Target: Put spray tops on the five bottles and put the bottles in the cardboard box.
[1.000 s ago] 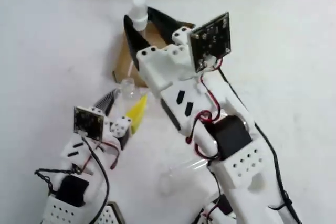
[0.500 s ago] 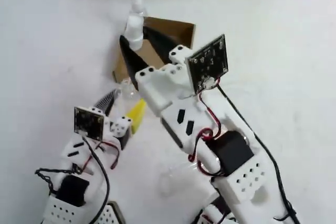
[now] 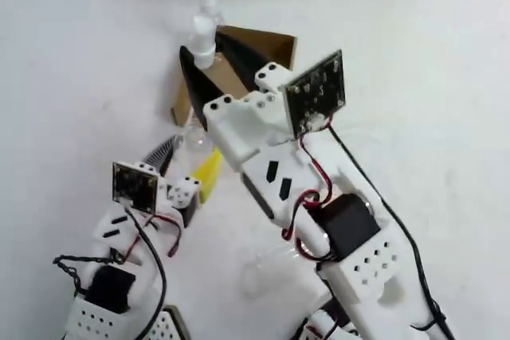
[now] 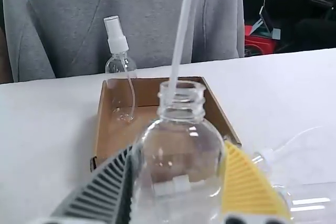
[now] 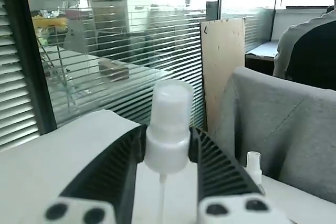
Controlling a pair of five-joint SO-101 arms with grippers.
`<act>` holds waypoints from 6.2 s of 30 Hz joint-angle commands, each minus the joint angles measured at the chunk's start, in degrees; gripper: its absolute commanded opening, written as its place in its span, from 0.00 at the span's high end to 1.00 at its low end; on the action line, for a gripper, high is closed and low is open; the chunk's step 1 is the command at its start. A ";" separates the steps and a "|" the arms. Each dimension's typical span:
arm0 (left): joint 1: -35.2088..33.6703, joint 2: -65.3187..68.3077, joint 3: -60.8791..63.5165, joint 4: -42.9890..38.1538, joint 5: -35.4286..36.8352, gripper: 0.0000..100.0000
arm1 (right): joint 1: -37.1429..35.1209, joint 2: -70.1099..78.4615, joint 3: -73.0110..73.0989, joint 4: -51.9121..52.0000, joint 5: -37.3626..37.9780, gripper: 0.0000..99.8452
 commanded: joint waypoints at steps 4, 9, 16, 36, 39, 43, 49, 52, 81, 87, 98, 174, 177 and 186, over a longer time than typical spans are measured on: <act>0.40 -0.92 -0.53 -1.67 0.26 0.98 | 1.10 0.04 -1.93 -1.63 0.70 0.98; 0.40 -0.92 -0.53 -1.67 0.26 0.98 | 1.10 0.13 -3.34 -1.63 0.70 0.98; 0.40 -0.92 -0.53 -1.67 0.26 0.98 | 1.19 -0.22 -3.34 -1.27 0.70 0.98; 0.40 -0.92 -0.44 -1.67 0.26 0.98 | 4.35 -0.31 -3.25 -1.27 0.35 0.98; 0.31 -0.92 -0.44 -1.67 0.26 0.98 | 4.35 -0.31 -3.25 -1.27 0.26 0.98; 0.31 -0.92 -0.44 -1.67 0.26 0.98 | 4.26 -0.31 -3.25 -1.19 0.26 0.98; 0.31 -0.92 -0.44 -1.67 0.26 0.98 | 4.26 -0.31 -3.25 -1.19 0.18 0.98; 0.31 -0.92 -0.44 -1.67 0.26 0.98 | 2.59 -0.31 -3.25 -1.10 0.18 0.98; -1.36 -0.92 -0.44 -1.67 0.26 0.98 | -3.56 -4.88 17.14 -1.89 0.18 0.98; -1.45 -0.92 -0.44 -1.67 0.26 0.98 | -3.74 -4.88 20.40 -1.98 0.18 0.98; -1.45 -0.92 -0.44 -1.67 0.26 0.98 | -5.93 -5.05 20.04 1.54 0.18 0.81; 10.07 35.91 -18.02 -28.22 7.74 0.98 | 1.01 -55.16 69.71 -1.36 -2.73 0.98; 10.24 35.91 -18.02 -28.13 7.74 0.98 | 1.10 -55.16 69.71 -2.77 -2.73 0.98; 10.33 36.18 -17.93 -27.96 7.82 0.98 | 1.36 -52.00 69.80 -10.59 -2.73 0.98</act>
